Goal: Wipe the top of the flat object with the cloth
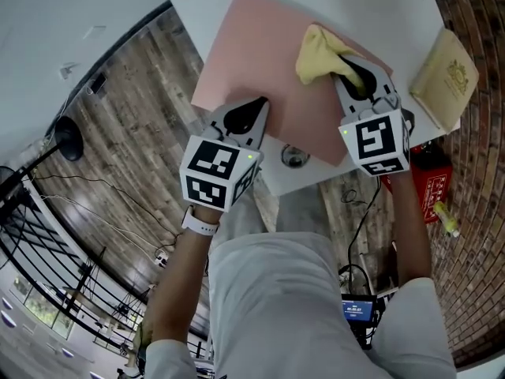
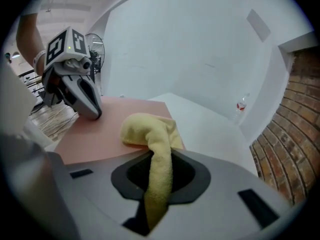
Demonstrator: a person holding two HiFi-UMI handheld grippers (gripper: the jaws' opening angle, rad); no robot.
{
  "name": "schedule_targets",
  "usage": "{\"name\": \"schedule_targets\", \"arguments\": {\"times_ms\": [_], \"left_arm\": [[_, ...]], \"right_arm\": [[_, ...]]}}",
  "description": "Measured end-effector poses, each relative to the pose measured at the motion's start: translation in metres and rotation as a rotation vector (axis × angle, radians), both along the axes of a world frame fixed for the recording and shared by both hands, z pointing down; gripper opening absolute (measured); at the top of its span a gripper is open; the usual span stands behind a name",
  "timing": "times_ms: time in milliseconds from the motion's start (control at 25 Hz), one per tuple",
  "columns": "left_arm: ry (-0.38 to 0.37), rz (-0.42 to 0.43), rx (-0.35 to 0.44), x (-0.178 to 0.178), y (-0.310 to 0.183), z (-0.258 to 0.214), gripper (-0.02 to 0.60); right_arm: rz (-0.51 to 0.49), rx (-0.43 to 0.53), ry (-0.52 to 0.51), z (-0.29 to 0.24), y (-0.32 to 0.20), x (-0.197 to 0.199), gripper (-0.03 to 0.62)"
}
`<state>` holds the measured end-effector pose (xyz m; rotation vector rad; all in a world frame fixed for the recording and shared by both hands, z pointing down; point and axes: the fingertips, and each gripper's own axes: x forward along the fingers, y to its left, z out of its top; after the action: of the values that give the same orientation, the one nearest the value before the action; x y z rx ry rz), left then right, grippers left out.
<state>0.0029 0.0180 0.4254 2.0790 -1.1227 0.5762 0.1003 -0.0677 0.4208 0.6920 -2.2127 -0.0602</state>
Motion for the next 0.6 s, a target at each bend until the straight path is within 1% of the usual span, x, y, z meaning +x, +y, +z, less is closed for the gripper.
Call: {"name": "schedule_targets", "arguments": {"times_ms": [120,240,360,480,600], "left_arm": [[0.043,-0.030,0.014,-0.004,0.000,-0.004,0.018],[0.043,-0.030,0.032,-0.005,0.001,-0.005,0.018],[0.044,-0.026,0.043,-0.003,0.001,-0.007,0.018],[0.045,-0.016,0.058,-0.004,0.002,-0.009,0.018],[0.059,-0.030,0.095,-0.009,0.007,-0.017,0.018]], "right_arm": [[0.043,0.027,0.008,-0.003,-0.016,0.000,0.057],[0.086,0.036,0.008,-0.005,-0.032,0.002,0.057],[0.131,0.011,-0.002,-0.005,-0.049,0.005,0.057],[0.123,0.010,0.012,-0.005,-0.059,-0.002,0.057],[0.112,0.036,0.027,-0.009,-0.066,-0.009,0.057]]}}
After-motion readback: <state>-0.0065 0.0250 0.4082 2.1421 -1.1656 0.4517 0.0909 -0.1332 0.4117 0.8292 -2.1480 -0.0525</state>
